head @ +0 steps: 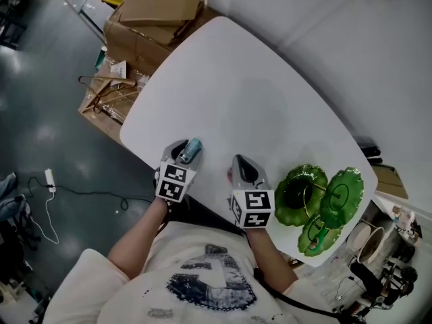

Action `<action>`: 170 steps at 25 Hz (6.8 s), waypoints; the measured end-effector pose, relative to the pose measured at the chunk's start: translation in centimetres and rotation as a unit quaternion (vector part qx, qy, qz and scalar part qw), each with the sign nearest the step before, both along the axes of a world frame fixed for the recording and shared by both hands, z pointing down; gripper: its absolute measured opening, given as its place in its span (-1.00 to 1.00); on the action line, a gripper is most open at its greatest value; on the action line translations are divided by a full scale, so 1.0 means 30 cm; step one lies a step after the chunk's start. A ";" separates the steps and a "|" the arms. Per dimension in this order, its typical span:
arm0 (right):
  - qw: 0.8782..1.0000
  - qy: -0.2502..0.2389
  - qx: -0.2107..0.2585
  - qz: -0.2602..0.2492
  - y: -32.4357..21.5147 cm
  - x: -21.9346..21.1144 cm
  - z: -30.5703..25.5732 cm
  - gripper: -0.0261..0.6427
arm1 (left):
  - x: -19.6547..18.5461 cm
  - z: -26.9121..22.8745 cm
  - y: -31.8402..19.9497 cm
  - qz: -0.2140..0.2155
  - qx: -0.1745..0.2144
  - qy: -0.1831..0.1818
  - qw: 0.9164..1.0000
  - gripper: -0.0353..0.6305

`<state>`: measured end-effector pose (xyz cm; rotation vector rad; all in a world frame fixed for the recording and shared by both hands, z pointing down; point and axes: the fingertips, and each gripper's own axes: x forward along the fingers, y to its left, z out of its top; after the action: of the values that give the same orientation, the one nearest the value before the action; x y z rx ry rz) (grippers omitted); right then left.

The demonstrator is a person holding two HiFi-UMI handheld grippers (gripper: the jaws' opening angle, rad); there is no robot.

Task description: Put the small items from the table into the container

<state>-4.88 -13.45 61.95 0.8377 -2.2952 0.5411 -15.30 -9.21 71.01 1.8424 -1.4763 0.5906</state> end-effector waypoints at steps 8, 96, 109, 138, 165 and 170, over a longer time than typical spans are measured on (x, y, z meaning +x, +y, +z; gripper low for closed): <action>1.000 -0.001 0.008 0.023 0.026 -0.034 -0.038 -0.92 | -0.047 -0.026 0.013 0.016 0.008 0.017 1.000 -0.34; 0.902 -0.087 0.224 0.358 0.203 0.906 -0.701 -0.92 | 0.896 -1.001 -0.090 0.321 0.292 0.048 0.900 -0.36; 0.896 -0.093 0.221 0.373 0.186 1.090 -0.678 -0.92 | 1.073 -0.973 -0.146 0.333 0.285 0.031 0.898 -0.36; 0.899 -0.099 0.204 0.375 0.178 1.226 -0.622 -0.92 | 1.208 -0.865 -0.240 0.326 0.283 -0.057 0.900 -0.36; 0.913 -0.105 0.190 0.346 0.207 0.968 -0.622 -0.92 | 0.937 -0.951 -0.160 0.282 0.299 0.000 0.912 -0.35; 0.923 -0.111 0.189 0.316 0.185 0.792 -0.625 -0.92 | 0.746 -0.947 -0.154 0.251 0.301 -0.002 0.920 -0.36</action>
<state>18.88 -7.91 43.20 1.8221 -2.3391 0.4803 7.08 -13.81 42.61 2.7468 -1.2651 0.3872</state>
